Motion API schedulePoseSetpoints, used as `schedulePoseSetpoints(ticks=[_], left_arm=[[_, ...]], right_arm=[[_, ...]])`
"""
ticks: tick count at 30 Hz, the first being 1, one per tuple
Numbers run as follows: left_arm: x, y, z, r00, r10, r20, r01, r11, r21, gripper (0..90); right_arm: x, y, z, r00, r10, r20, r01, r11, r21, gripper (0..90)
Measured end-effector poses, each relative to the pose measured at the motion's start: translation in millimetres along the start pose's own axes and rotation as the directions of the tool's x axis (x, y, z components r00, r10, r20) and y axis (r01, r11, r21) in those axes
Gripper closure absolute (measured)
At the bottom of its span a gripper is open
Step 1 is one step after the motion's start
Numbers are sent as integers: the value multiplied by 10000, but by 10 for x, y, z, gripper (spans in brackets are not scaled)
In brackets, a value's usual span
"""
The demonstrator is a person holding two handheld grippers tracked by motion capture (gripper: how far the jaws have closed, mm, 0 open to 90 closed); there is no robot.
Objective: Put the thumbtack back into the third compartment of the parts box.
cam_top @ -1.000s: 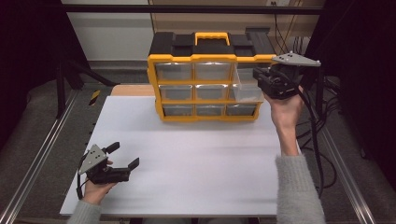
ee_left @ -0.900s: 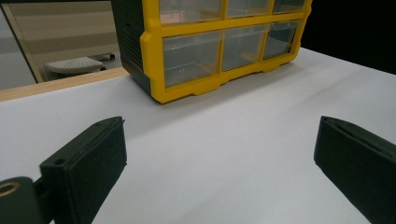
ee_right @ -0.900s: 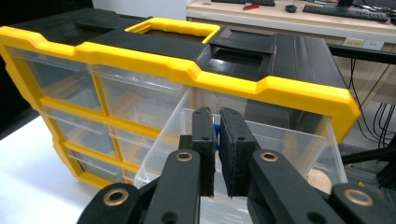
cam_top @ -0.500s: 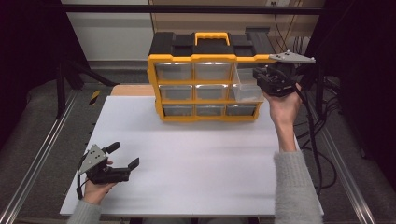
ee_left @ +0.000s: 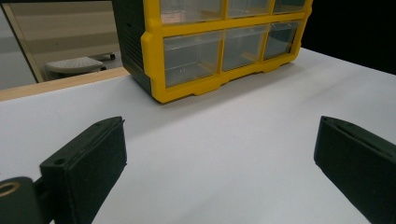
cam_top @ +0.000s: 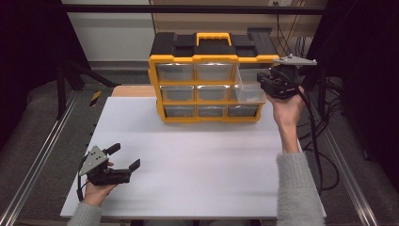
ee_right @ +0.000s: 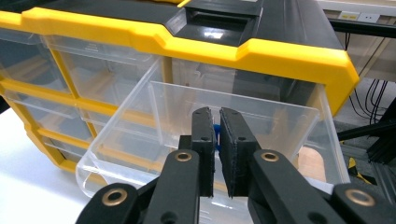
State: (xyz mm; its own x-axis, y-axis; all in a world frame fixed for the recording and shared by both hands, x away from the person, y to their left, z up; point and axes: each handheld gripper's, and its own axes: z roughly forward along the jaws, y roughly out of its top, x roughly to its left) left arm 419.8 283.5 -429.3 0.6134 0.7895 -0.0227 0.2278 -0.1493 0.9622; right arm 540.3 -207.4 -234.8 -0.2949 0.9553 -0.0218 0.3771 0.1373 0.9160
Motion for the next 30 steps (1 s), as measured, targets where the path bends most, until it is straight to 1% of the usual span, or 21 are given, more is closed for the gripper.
schedulePoseSetpoints(ticks=[5,7,9,12,17,18,21,25,28,30], left_arm=[[0,0,-1,10000,-6,2,6,10000,-8,20],[1,1,-2,10000,-10,3,10,10000,-10,20],[0,1,-1,10000,-2,4,2,10000,-5,20],[0,2,-2,10000,-2,6,2,10000,-15,20],[2,3,-4,10000,-28,1,28,10000,-42,20],[2,4,-5,10000,-28,1,28,10000,-45,20],[2,5,-4,10000,-28,8,28,10000,-34,19],[2,4,-4,10000,-34,10,34,10000,-30,19],[1,5,-5,10000,-27,15,27,10000,-31,19],[2,7,-6,10000,-25,11,25,10000,-45,19]], right_arm=[[-5,-1,16,10000,53,3,-53,9999,133,831],[-6,-1,11,10000,52,-11,-52,9999,124,786],[-10,0,3,10000,6,14,-6,10000,73,772],[-18,4,-31,10000,-9,21,9,9999,-105,717],[-13,1,-144,9999,-78,-103,71,9982,-599,564],[-10,-2,-169,9998,-81,-182,67,9971,-755,519],[3,-18,-247,9991,-105,-419,58,9937,-1115,439],[41,-60,-342,9983,-182,-545,96,9879,-1547,329],[57,-100,-390,9978,-117,-647,2,9844,-1761,268],[67,-128,-417,9972,-120,-738,-15,9836,-1805,234]])
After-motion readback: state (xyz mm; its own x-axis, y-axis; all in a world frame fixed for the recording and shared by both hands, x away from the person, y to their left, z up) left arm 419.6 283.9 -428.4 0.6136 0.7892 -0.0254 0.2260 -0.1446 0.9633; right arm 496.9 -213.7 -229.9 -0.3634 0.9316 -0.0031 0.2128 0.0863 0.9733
